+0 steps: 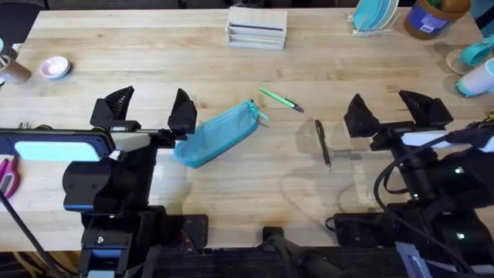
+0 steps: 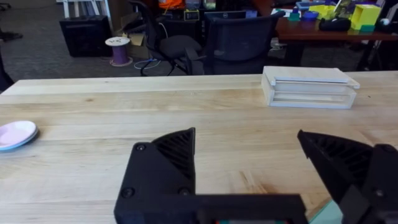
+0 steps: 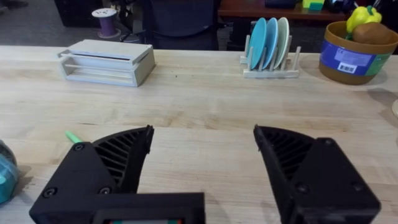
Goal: Unzip the bag, pick up the pens from the table one at a time and place them inside, then zip the bag closed.
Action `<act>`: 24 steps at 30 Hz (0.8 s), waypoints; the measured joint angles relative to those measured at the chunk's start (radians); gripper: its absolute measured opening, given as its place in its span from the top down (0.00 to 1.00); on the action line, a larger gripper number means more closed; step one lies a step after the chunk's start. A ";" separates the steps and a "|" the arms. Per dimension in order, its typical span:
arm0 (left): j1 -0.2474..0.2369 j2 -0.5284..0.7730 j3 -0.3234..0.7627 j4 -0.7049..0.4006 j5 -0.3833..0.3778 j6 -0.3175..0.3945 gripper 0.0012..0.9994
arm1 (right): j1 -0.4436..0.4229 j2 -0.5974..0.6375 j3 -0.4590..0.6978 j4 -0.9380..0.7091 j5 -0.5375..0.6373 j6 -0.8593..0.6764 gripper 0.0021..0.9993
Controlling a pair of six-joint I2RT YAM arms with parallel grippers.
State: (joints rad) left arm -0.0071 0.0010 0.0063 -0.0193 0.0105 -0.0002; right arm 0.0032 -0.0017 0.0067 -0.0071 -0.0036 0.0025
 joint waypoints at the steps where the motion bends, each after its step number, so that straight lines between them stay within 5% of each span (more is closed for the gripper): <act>1: 0.000 0.000 0.000 0.000 0.000 0.000 0.01 | 0.000 0.000 0.000 0.000 0.000 0.000 0.00; 17: 0.000 0.000 0.000 -0.022 0.000 0.000 0.01 | -0.002 0.000 0.002 -0.011 -0.001 0.000 0.00; 24: 0.000 0.015 0.133 -0.271 0.000 0.000 0.01 | -0.002 0.019 0.131 -0.324 -0.069 0.005 0.00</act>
State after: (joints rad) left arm -0.0067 0.0163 0.1390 -0.2900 0.0105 -0.0006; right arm 0.0013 0.0173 0.1372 -0.3311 -0.0725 0.0074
